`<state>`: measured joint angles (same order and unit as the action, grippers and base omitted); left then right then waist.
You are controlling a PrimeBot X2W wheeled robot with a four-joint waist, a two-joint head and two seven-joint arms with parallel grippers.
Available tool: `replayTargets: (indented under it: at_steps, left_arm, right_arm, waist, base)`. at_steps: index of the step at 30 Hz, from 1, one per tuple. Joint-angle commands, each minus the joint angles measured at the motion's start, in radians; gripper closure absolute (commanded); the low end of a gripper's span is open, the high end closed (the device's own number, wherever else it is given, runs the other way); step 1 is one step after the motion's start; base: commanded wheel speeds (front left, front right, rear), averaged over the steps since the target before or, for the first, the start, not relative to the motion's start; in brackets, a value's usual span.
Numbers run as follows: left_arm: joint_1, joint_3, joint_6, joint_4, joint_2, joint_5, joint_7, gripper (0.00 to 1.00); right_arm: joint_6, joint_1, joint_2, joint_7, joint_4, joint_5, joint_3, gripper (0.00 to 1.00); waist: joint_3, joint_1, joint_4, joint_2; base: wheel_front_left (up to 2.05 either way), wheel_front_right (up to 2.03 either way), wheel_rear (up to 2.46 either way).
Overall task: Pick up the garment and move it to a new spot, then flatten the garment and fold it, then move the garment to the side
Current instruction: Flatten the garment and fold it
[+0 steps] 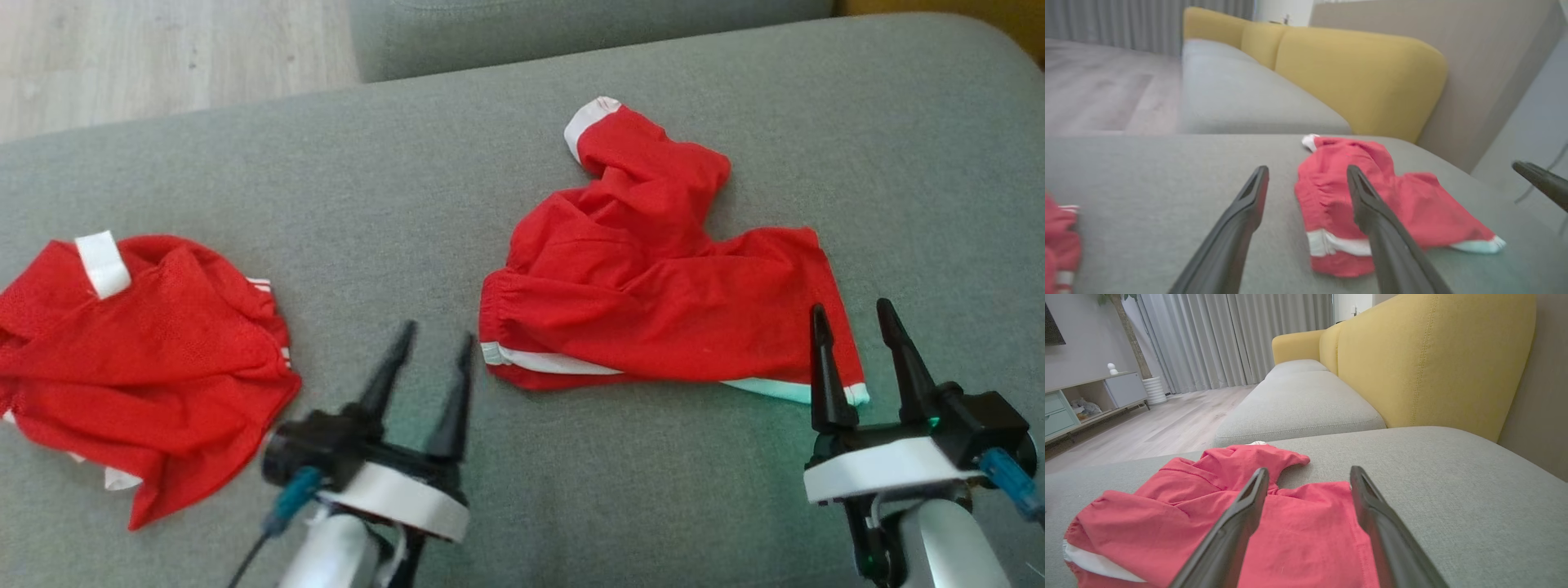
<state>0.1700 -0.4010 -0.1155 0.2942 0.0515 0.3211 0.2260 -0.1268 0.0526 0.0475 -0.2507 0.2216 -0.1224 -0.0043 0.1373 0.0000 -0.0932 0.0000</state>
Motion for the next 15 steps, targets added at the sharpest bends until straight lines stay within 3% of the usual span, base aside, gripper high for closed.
replayTargets:
  at_steps: [1, 9, 15]
  left_arm:
    - [0.064, -0.006, -0.008, -0.009, 0.011, 0.008, -0.021, 0.0]
    - [0.13, -0.119, -0.014, 0.088, 0.046, 0.029, -0.144, 0.0]
    - [0.17, -0.188, -0.015, 0.111, 0.079, 0.077, -0.158, 0.0]
  right_arm:
    - [-0.004, 0.04, 0.003, -0.011, -0.037, -0.005, 0.019, 0.0]
    - [-0.004, 0.054, 0.003, -0.011, -0.044, -0.018, 0.024, 0.0]
    - [-0.004, 0.059, 0.003, -0.011, -0.041, -0.026, 0.027, 0.0]
  waist:
    - [0.013, 0.0, -0.007, 0.0]
    - [0.052, 0.0, -0.035, 0.0]
    - [0.072, 0.0, -0.054, 0.0]
  base:
    - [0.0, 0.0, 0.0]
    - [0.0, 0.0, 0.0]
    - [0.0, 0.0, 0.0]
